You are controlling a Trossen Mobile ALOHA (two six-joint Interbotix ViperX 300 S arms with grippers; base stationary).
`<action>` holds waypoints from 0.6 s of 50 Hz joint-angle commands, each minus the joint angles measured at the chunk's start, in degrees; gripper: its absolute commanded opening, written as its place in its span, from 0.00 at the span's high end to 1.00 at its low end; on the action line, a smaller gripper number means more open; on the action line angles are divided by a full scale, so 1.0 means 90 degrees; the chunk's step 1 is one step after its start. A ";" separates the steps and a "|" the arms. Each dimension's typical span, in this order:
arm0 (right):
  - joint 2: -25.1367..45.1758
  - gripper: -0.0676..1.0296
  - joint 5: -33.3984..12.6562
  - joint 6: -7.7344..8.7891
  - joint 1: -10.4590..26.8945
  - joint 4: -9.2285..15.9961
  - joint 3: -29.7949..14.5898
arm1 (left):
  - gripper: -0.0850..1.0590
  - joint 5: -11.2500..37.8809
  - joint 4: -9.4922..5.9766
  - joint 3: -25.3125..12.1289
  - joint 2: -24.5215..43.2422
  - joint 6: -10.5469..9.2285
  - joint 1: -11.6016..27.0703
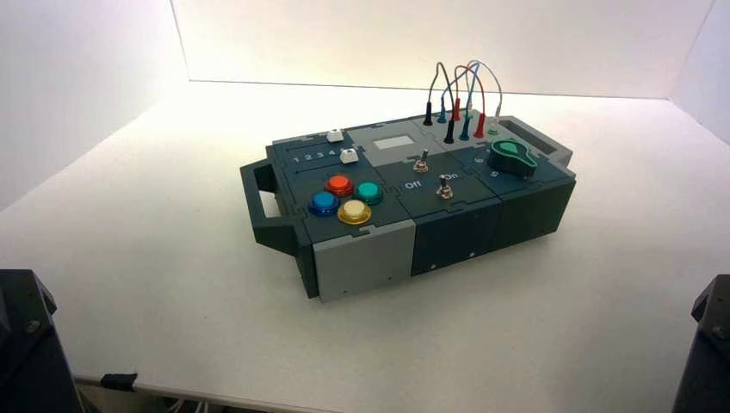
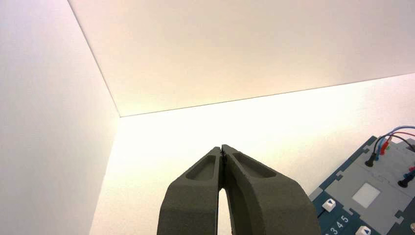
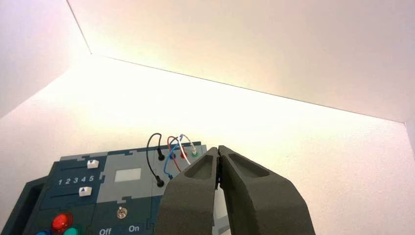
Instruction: Push the red button with the left gripper.
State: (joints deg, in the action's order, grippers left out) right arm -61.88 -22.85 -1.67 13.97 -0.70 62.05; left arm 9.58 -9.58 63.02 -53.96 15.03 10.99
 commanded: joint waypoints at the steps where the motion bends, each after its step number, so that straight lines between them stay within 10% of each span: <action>1: 0.0059 0.96 0.0029 -0.0010 -0.0010 0.0010 -0.0098 | 0.95 -0.0039 0.0010 -0.0244 0.0010 0.0010 0.0020; 18: 0.0176 0.96 0.0029 -0.0010 0.0000 0.0029 -0.0098 | 0.95 0.0010 0.0010 -0.0234 0.0039 0.0020 0.0107; 30: 0.0254 0.96 -0.0010 -0.0010 0.0010 0.0029 -0.0098 | 0.95 0.0605 0.0029 -0.0439 0.0732 0.0107 0.0947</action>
State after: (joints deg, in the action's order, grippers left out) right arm -60.29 -23.03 -1.58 13.97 -0.62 62.05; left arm 13.10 -9.58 61.96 -51.06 15.73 16.35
